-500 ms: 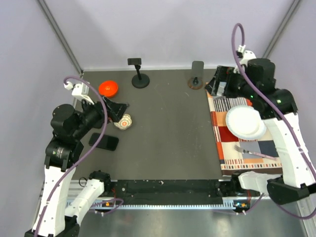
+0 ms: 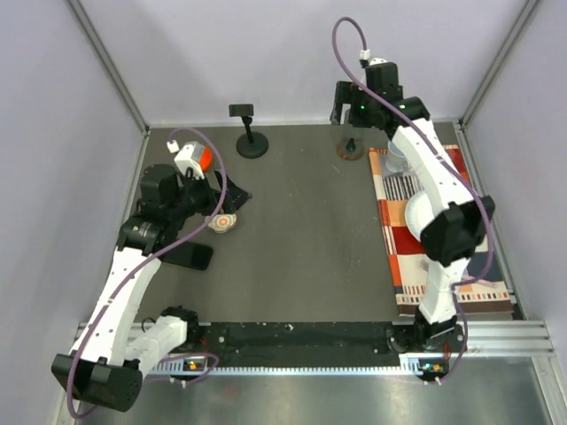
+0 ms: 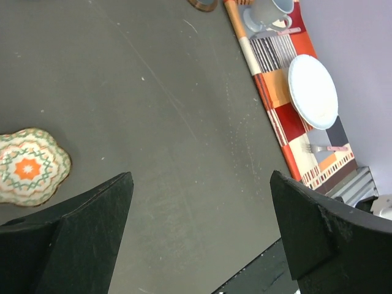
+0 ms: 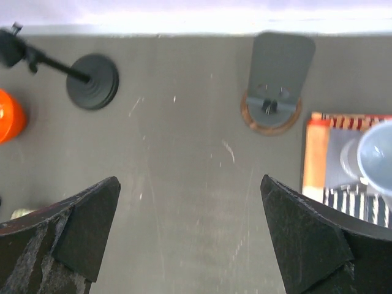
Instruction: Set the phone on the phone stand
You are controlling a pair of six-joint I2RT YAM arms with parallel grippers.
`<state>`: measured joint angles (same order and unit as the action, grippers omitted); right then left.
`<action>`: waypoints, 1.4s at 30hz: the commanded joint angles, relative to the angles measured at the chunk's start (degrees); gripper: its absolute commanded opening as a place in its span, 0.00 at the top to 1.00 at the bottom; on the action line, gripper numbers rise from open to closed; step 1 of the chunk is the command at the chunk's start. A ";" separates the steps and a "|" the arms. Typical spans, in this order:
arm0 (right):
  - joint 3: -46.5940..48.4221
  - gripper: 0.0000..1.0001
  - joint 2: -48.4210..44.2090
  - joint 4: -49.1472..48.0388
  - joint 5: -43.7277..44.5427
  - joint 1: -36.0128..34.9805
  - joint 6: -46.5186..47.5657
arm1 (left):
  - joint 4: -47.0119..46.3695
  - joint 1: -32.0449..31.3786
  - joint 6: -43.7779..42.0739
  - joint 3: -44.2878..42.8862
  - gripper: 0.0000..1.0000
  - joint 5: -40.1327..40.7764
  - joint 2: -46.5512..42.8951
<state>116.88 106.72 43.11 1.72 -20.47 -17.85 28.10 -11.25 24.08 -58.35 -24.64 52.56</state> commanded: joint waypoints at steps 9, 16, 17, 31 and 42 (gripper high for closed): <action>16.45 0.01 22.83 -8.30 6.54 4.30 -3.50 | -5.33 -6.95 -2.98 -8.45 0.02 -4.18 13.62; 15.92 0.01 27.58 -11.91 13.13 4.30 -2.02 | -6.56 -7.39 -2.37 -5.81 0.02 -5.50 16.78; 15.92 0.01 28.02 -12.00 12.27 4.30 -2.10 | -6.48 -7.30 -2.11 -5.99 0.01 -5.59 17.14; 21.02 0.01 34.25 -13.93 14.72 4.30 -0.35 | -9.37 -3.79 0.09 -3.71 0.02 -8.40 18.28; 23.74 0.11 38.04 -14.90 16.57 4.03 1.14 | -10.08 -2.91 0.80 -3.26 0.02 -9.37 18.37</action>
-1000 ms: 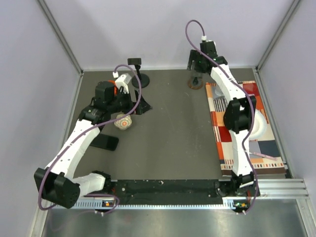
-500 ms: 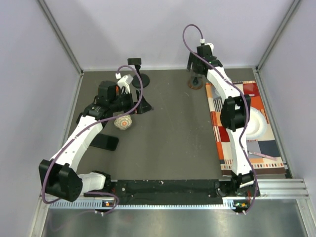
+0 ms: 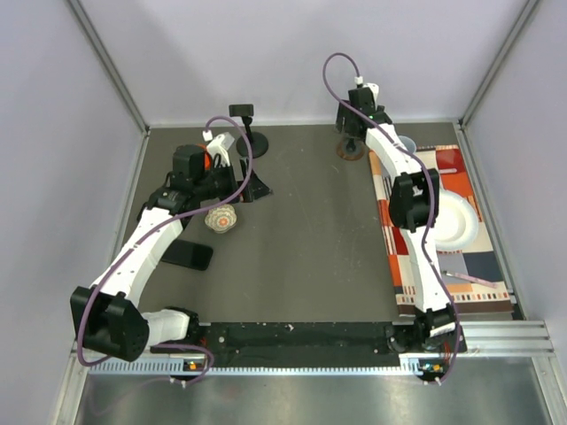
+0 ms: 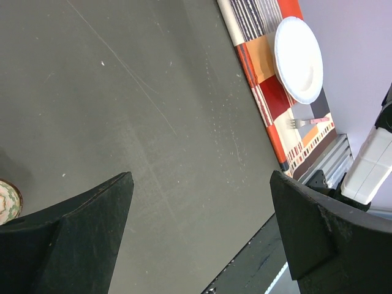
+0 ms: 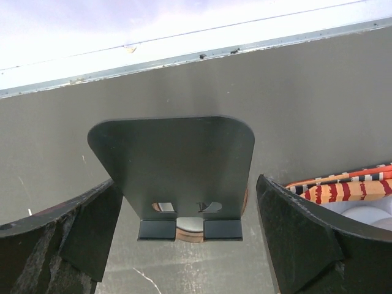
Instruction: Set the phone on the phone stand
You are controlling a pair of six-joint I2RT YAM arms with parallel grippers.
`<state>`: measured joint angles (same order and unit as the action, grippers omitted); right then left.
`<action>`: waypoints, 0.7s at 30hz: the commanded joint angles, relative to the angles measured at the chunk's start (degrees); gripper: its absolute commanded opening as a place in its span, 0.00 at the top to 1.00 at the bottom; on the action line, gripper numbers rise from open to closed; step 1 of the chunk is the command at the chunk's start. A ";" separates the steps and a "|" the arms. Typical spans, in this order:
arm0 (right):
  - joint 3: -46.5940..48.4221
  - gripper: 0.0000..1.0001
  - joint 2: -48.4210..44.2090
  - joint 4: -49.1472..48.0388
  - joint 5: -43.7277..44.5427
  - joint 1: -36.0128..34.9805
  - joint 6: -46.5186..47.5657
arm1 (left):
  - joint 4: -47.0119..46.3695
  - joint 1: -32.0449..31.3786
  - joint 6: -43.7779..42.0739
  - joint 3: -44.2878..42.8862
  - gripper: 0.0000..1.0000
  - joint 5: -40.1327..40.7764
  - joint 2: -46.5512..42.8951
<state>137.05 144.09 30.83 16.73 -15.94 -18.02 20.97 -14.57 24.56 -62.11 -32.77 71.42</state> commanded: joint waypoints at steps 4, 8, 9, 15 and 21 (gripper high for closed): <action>3.57 0.30 0.84 -4.02 1.64 -1.28 2.99 | -3.22 0.51 0.23 0.84 0.02 -1.24 -0.67; 3.57 0.66 -0.04 -4.55 1.20 -2.42 4.48 | -3.39 0.68 0.32 1.11 0.02 -1.06 -1.19; 3.31 0.73 -1.34 -4.55 1.11 -2.51 4.40 | -3.48 0.68 0.32 1.20 0.02 -1.06 -1.19; -3.71 1.00 -10.39 -4.46 2.95 -4.35 5.28 | -3.92 0.77 0.40 1.90 0.02 -0.71 -2.25; -21.01 1.00 -26.83 -3.50 12.68 -7.69 -3.67 | -4.01 0.86 -0.03 2.96 0.02 0.08 -3.56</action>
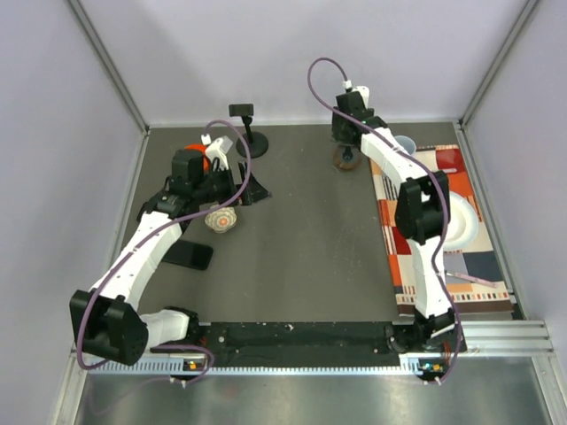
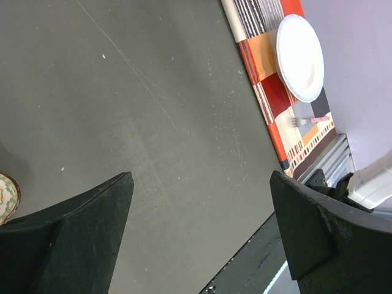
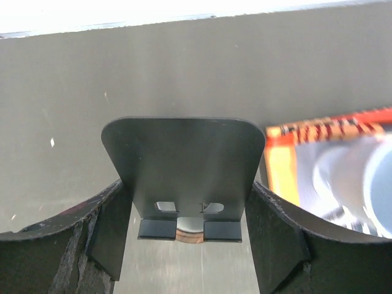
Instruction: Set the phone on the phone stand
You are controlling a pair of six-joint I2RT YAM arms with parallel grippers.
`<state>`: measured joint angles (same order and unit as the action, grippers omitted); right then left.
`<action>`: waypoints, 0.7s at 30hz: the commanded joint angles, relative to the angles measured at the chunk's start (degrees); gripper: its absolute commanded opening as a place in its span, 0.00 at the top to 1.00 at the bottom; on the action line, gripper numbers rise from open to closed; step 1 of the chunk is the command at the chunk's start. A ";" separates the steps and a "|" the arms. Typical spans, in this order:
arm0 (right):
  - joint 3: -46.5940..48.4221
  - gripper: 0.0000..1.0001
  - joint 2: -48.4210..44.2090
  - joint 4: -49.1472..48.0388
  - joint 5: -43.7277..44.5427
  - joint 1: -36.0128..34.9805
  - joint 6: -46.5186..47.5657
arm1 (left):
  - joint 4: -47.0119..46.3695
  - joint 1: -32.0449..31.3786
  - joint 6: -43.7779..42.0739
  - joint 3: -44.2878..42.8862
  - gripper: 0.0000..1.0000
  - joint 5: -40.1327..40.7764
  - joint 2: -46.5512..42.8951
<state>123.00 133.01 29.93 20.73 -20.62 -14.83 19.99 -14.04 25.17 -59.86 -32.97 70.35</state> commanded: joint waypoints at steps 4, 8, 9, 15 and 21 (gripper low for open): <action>-14.45 1.00 -22.96 -0.94 17.92 -8.53 -14.70 | -3.03 0.51 -0.65 0.88 0.02 0.54 -3.72; -19.26 1.00 -27.00 7.93 28.03 -13.02 -28.01 | -3.11 0.60 -1.00 1.67 0.02 1.24 -5.30; -21.46 1.00 -29.80 8.73 29.35 -13.65 -30.41 | -3.20 0.60 -1.17 1.67 0.02 1.59 -5.48; -38.87 1.00 -38.08 10.41 33.76 -16.99 -47.46 | -3.03 0.42 -0.83 1.85 0.02 1.68 -5.75; -42.58 1.00 -39.15 13.03 39.46 -17.08 -56.61 | -2.50 -1.68 1.02 1.06 0.02 -0.25 -6.62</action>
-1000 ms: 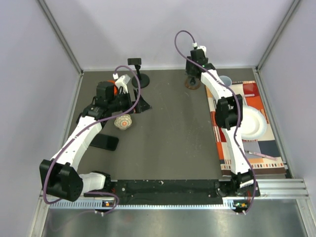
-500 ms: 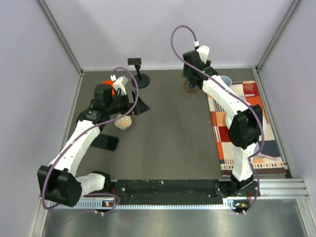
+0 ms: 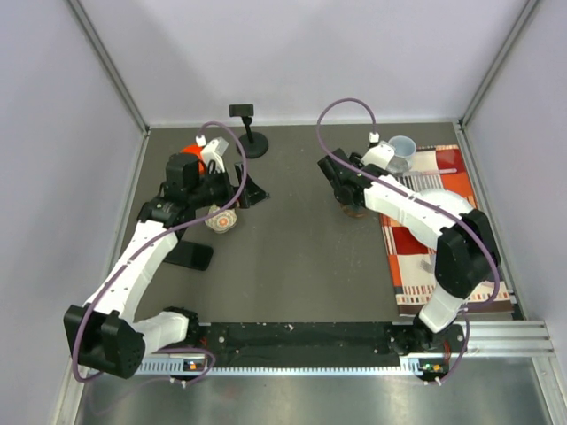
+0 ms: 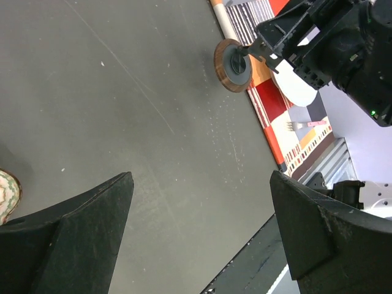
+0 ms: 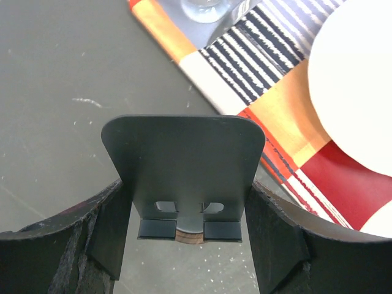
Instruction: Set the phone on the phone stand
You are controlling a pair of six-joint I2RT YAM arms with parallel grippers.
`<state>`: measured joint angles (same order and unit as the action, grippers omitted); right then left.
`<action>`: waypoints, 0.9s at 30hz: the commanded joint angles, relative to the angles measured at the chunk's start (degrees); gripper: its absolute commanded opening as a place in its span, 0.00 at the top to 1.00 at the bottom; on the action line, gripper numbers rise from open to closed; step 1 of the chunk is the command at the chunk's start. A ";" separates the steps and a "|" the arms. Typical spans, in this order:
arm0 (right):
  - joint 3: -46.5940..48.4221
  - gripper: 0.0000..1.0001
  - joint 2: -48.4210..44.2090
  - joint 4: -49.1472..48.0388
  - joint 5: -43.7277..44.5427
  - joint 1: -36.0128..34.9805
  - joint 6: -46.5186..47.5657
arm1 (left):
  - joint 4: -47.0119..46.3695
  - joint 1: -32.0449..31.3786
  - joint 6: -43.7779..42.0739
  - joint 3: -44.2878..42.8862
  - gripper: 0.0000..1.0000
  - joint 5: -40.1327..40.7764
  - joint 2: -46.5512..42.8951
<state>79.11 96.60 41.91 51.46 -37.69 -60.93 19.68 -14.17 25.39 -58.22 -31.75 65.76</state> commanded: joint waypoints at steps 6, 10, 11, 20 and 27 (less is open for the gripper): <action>5.96 1.00 2.63 8.00 9.35 0.51 -25.00 | -1.05 -3.23 0.37 -2.34 0.02 0.98 -2.39; 8.15 1.00 6.40 9.94 9.44 1.48 -30.74 | -1.05 -3.67 -0.34 -3.04 0.02 1.95 -0.72; 9.47 1.00 7.63 11.34 9.79 1.74 -31.35 | -1.05 -3.75 -0.77 -3.04 0.02 2.39 -0.46; 39.81 1.00 28.65 50.64 7.19 3.32 -54.99 | -0.70 -3.67 -2.53 -2.61 0.02 3.10 1.31; 35.68 1.00 27.24 50.73 6.63 4.90 -56.77 | -0.61 -3.58 -2.89 -1.81 0.02 3.10 -0.19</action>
<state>115.48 126.19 74.17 56.71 -34.39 -111.44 20.73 -17.74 23.79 -59.16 -28.58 67.53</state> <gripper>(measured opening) 0.667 0.983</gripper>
